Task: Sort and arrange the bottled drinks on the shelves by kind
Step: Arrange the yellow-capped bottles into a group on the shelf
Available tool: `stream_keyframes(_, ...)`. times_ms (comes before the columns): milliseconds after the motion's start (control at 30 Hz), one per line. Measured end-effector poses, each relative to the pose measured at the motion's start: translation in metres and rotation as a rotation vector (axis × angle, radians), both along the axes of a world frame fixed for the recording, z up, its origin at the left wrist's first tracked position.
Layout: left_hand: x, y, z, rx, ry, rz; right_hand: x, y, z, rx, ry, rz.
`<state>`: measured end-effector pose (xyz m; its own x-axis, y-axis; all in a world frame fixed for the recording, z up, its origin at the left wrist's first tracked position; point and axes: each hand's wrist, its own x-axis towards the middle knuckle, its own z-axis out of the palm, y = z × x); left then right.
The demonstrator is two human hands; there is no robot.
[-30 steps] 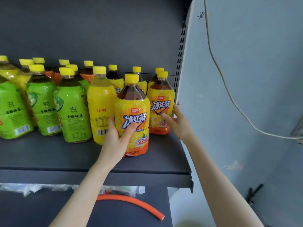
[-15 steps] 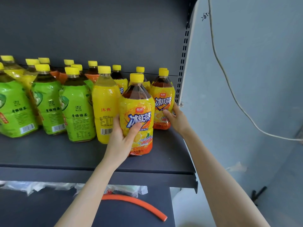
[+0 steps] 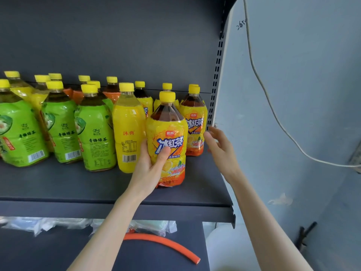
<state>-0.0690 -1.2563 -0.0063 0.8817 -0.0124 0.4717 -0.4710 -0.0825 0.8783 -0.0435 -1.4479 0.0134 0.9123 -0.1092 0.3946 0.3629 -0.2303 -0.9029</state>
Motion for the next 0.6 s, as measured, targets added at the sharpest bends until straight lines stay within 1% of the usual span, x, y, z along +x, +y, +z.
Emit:
stream_keyframes(133,0.002,-0.017,0.002,0.04,0.047,-0.175,-0.032,0.001,0.006,0.017,0.033,0.21)
stream_keyframes(200,0.006,-0.026,0.005,0.074,0.088,-0.255,-0.033,-0.002,0.004,0.027,0.041,0.266)
stream_keyframes(300,0.017,-0.035,0.01,0.13,0.135,-0.314,-0.031,-0.007,0.007,0.036,0.043,0.283)
stream_keyframes(367,0.029,-0.037,0.011,0.173,0.139,-0.3,-0.027,-0.009,0.008,0.04,0.044,0.267)
stream_keyframes(467,0.048,-0.038,0.009,0.313,0.1,-0.186,-0.02,-0.004,0.007,0.033,0.041,0.248)
stream_keyframes(533,0.058,-0.038,0.008,0.316,0.108,-0.173,-0.014,0.0,0.006,0.02,0.045,0.246)
stream_keyframes(600,0.062,-0.039,0.01,0.251,0.131,-0.218,-0.007,0.002,0.005,0.017,0.059,0.252)
